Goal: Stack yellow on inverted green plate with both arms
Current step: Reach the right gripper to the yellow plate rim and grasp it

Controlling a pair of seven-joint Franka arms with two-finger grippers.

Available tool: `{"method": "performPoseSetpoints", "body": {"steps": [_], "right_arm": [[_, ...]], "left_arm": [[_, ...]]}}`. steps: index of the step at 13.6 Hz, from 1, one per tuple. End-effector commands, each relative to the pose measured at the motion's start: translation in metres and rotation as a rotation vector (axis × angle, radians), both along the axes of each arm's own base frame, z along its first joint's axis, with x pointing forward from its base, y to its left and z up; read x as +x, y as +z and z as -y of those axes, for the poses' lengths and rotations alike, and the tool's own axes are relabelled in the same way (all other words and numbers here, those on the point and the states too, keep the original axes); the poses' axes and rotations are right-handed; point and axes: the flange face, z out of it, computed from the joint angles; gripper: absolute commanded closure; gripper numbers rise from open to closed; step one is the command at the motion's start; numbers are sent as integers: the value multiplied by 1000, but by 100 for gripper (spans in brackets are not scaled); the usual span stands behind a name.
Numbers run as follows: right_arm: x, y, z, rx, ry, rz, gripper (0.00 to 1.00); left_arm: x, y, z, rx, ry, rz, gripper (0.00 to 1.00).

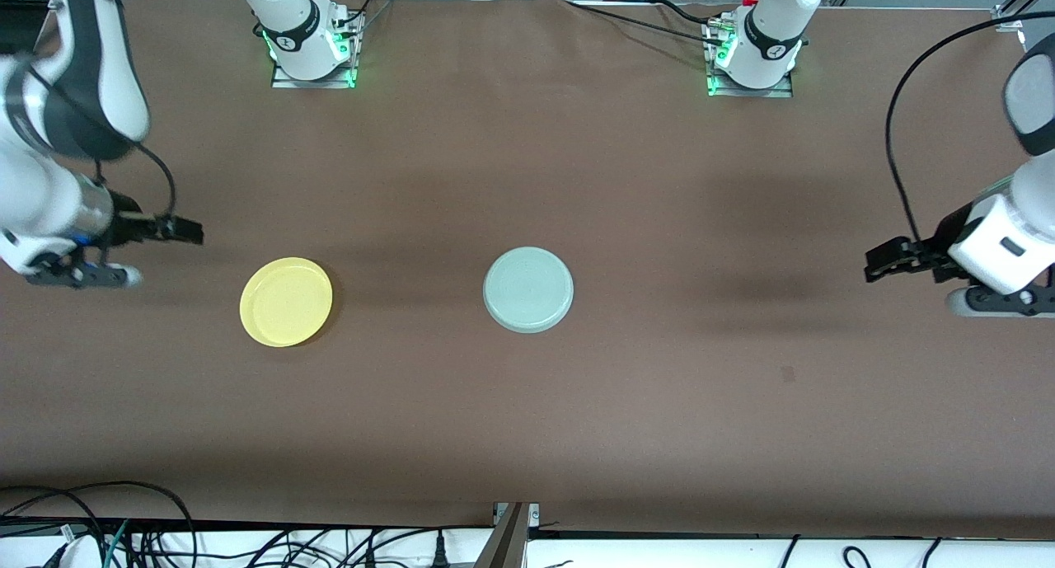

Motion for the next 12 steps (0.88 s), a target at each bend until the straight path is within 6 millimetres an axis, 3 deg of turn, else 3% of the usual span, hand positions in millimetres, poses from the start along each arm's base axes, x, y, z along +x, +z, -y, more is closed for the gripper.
{"method": "performPoseSetpoints", "body": {"steps": [1,2,4,5,7,8,9,10,11,12], "right_arm": [[24,-87,12,19,-18,14,0],[31,-119,18,39,-44,31,0],[39,-157,24,91,-111,82,0],[39,-173,26,104,-132,85,6],[37,-182,30,109,-146,74,55],[35,-189,31,109,-148,62,71],[31,-203,34,108,-153,43,79],[29,-212,35,108,-153,26,93],[29,-213,36,108,-156,23,100],[29,-212,34,109,-153,21,100]], "left_arm": [[-23,17,-7,-34,-6,-33,0],[-28,23,-11,-47,2,-45,0],[-28,19,-11,-47,4,-63,0],[-28,20,-7,-49,-5,-68,0],[-30,22,14,-30,-38,-71,0],[-31,20,17,-30,-41,-74,0],[-32,19,13,-30,-34,-78,0],[-31,19,10,-32,-40,-74,0],[-32,22,9,-30,-32,-71,0],[-36,26,9,-28,-34,-67,0]]}}
